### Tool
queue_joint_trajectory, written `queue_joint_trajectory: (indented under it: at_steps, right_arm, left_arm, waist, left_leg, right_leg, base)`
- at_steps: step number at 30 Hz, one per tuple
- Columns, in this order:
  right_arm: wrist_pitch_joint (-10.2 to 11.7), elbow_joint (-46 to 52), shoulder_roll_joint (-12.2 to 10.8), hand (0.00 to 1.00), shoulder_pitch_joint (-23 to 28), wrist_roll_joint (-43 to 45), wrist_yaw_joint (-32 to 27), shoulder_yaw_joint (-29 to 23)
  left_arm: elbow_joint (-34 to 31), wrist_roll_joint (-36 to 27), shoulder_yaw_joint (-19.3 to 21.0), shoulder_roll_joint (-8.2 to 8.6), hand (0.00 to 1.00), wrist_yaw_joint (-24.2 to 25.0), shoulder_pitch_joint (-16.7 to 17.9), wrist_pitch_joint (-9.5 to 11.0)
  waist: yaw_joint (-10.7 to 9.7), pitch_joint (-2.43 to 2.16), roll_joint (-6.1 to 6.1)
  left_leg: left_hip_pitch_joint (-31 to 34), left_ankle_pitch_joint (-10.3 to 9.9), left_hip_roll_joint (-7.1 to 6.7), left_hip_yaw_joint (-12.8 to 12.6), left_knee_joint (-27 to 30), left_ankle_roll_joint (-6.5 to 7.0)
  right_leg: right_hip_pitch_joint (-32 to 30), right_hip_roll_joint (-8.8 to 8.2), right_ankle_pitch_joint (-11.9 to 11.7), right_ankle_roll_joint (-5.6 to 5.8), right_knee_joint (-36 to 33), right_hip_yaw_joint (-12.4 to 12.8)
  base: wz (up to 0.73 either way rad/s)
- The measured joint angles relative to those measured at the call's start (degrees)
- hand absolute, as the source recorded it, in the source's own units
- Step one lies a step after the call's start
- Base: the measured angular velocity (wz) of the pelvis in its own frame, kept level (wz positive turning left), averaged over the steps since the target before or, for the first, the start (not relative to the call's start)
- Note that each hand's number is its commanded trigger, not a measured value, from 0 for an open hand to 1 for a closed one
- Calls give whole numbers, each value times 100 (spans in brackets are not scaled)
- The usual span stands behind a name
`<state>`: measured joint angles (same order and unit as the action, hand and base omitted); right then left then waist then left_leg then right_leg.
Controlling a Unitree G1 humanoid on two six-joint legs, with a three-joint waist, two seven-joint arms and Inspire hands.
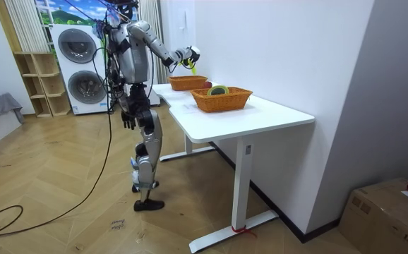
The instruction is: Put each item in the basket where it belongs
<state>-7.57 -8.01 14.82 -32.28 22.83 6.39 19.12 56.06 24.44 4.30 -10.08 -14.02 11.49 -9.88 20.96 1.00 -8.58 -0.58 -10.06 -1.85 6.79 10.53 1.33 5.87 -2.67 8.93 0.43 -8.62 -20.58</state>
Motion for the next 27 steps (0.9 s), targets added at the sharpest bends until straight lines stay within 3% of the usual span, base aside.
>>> queue_joint_trajectory:
  at_steps: [9, 27]
  right_arm:
    - [1, -69, -42, 100, -10, -1, 3, 138]
    - [11, -57, -42, 100, -9, -4, -11, 224]
  left_arm:
    - [-123, 39, -2, 3, 0, 21, -18, 48]
    - [-144, 37, -4, 7, 0, 89, -1, 61]
  waist:
    - [133, 18, 27]
    - [145, 10, 73]
  left_leg:
    - [88, 1, 0, -17, 18, 1]
    - [83, 1, 1, -13, 19, 1]
  right_leg:
    - [-102, -4, 0, 0, 0, -22]
    - [-96, -6, 0, 0, 3, -92]
  base:
    - [-1]
    - [0]
